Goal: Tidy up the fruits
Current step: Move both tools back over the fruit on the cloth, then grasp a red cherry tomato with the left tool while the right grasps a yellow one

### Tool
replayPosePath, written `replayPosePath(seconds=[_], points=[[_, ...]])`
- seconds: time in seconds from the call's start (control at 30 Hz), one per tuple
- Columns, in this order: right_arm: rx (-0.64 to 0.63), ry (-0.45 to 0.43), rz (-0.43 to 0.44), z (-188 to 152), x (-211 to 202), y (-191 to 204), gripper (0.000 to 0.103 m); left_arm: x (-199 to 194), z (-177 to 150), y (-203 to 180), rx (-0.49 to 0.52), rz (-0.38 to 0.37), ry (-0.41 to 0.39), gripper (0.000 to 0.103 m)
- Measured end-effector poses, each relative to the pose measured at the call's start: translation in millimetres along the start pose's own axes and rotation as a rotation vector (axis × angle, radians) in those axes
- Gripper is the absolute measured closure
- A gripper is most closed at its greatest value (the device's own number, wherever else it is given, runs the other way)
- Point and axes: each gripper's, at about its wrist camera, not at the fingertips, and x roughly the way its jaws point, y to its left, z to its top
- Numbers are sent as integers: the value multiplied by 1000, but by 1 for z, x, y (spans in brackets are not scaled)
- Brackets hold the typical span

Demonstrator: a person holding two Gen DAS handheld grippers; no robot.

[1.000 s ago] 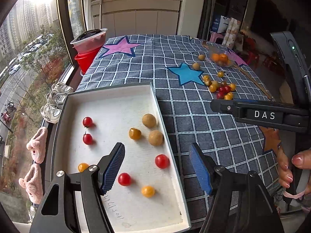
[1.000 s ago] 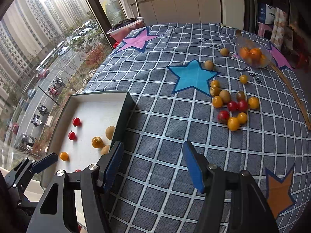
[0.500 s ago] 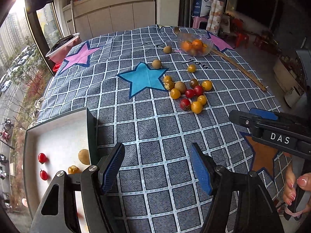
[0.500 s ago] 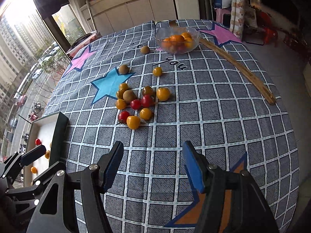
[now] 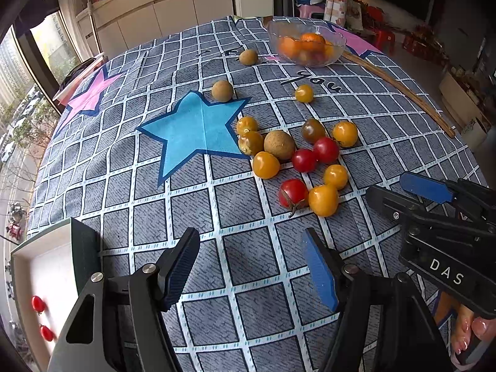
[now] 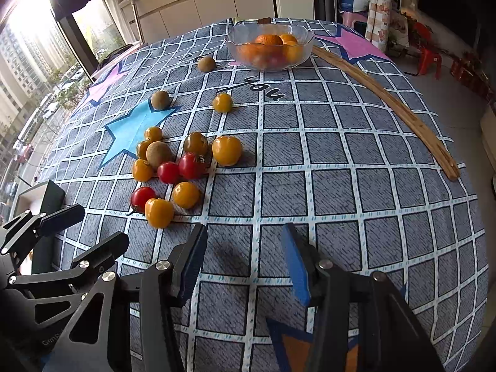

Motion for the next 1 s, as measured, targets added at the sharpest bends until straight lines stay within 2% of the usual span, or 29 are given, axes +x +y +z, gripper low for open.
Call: replayPosePath(seconds=[0.07,0.1,0.47,0.53,0.6,0.73,1.0], points=[[-19,-8,-12,6,5,4,50,5,5,0,-4,-4,-4,36],[-24,-13,-15,10,8,5,50,8,8,0,-5,-5,-3,41],[-54,-63,-28,39,28,12,53,21,23,-8,18,-19,-35,42],[-50,-68,-27,42,30,11,60,22,26,-8,7,-34,-38,51],[-52,-65,-22,43,31,12,78,22,27,-9,4,-51,-41,64],[-48,-62,-8,38,27,11,78,19,22,-16,43,-49,-60,81],[29,-17,71,11,6,-1,77,6,2,-10,23,-77,-40,81]])
